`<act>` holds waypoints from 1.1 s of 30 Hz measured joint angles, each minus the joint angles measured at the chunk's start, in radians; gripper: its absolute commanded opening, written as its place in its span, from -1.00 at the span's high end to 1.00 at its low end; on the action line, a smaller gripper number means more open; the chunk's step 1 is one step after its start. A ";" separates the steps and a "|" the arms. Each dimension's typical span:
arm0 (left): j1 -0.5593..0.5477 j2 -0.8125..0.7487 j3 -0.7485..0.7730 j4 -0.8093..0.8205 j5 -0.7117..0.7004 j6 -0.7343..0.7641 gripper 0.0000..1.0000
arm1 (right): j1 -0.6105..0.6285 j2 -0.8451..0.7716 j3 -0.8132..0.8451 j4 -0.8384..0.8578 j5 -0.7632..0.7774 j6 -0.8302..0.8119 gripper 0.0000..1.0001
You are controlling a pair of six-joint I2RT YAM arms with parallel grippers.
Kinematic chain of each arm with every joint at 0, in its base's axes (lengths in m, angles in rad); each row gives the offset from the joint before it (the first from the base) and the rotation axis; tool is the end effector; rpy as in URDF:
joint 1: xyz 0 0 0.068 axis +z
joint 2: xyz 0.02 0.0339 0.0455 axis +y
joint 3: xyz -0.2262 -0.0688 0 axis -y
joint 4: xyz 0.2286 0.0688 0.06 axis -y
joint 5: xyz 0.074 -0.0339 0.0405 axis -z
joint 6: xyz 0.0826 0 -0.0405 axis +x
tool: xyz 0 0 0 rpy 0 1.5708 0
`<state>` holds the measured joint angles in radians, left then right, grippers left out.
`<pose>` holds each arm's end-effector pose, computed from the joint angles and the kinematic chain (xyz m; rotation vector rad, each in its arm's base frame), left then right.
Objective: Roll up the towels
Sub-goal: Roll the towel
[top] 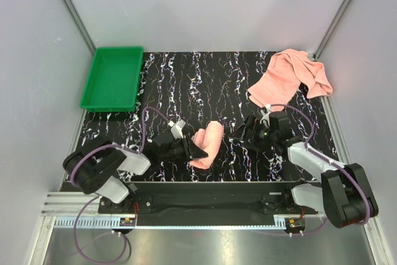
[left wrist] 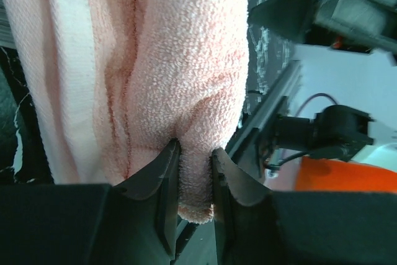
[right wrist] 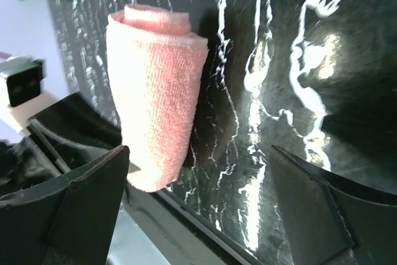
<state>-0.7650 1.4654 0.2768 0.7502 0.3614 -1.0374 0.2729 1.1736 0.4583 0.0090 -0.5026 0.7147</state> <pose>0.1775 -0.2109 0.0845 -0.0479 2.3251 -1.4132 0.2356 0.1073 0.1225 0.2479 2.3983 1.0648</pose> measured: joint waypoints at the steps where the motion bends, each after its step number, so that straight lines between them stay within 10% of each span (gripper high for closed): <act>1: 0.011 0.032 -0.009 0.056 0.023 -0.024 1.00 | 0.003 0.012 -0.024 0.047 -0.020 0.021 -0.99; 10: 0.027 0.238 -0.069 0.426 0.102 -0.196 1.00 | 0.109 0.127 -0.058 0.261 -0.037 0.071 -0.99; 23: 0.032 0.355 -0.092 0.605 0.113 -0.312 0.99 | 0.232 0.405 -0.039 0.568 -0.029 0.135 -0.43; 33: 0.033 0.310 -0.079 0.516 0.112 -0.279 -0.09 | 0.257 0.415 -0.006 0.546 0.000 0.140 0.16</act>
<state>-0.7319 1.7752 0.1978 1.2659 0.4736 -1.3167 0.5304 1.5890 0.4526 0.5552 -0.5030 0.8543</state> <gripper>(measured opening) 0.406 0.435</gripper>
